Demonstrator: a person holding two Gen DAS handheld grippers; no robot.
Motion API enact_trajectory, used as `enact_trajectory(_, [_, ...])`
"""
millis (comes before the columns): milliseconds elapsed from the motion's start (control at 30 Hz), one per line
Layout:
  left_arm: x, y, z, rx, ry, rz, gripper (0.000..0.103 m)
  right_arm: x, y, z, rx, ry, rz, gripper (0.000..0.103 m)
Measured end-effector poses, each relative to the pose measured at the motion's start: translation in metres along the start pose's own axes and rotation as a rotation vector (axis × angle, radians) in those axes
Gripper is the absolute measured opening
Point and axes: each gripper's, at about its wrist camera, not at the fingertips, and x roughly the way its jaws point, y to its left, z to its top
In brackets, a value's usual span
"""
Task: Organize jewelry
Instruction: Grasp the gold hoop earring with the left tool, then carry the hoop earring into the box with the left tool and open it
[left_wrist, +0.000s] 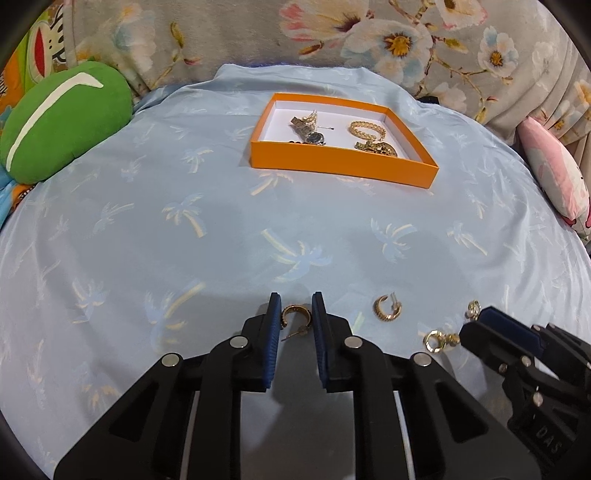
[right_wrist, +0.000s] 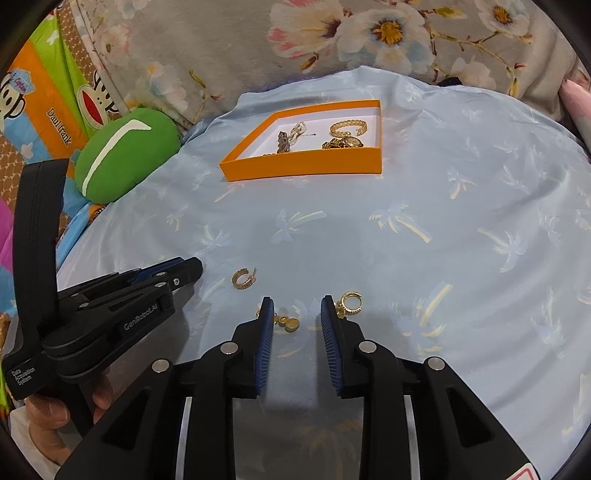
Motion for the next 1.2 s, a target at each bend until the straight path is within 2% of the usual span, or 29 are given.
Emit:
enact_trajectory(133, [-0.013,0.022,-0.011,-0.043,-0.013,0.006,0.016,0.006,0.013,0.007,-0.015,0.015,0.036,0.026])
enact_trajectory(267, [-0.021,0.038,-0.019,-0.083,-0.021,0.005,0.016,0.024,0.030,0.012,-0.040,0.057,0.034,0.026])
enact_trajectory(533, [-0.023,0.046,-0.023,-0.114,-0.015,-0.025,0.016,0.040,0.042,0.016,-0.063,0.069,-0.038,0.026])
enact_trajectory(567, [-0.023,0.046,-0.023,-0.118,-0.018,-0.028,0.016,0.040,0.044,0.016,-0.073,0.068,-0.052,0.023])
enact_trajectory(633, [-0.023,0.047,-0.024,-0.121,-0.016,-0.031,0.016,0.041,0.047,0.015,-0.084,0.075,-0.055,0.008])
enact_trajectory(667, [-0.024,0.047,-0.024,-0.121,-0.017,-0.032,0.016,0.041,0.046,0.015,-0.081,0.075,-0.054,0.004])
enact_trajectory(800, [-0.023,0.047,-0.024,-0.121,-0.017,-0.032,0.016,0.039,0.042,0.014,-0.056,0.071,-0.043,0.002])
enact_trajectory(967, [-0.024,0.046,-0.024,-0.119,-0.016,-0.033,0.016,0.035,0.040,0.014,-0.046,0.061,-0.021,0.002])
enact_trajectory(1033, [-0.024,0.046,-0.024,-0.116,-0.013,-0.033,0.016,0.035,0.040,0.015,-0.048,0.062,-0.017,0.010])
enact_trajectory(1100, [-0.024,0.045,-0.024,-0.113,-0.012,-0.031,0.016,0.036,0.042,0.016,-0.050,0.058,-0.019,0.022])
enact_trajectory(1200, [-0.024,0.045,-0.024,-0.115,-0.012,-0.032,0.016,0.044,0.048,0.020,-0.070,0.071,-0.042,0.022])
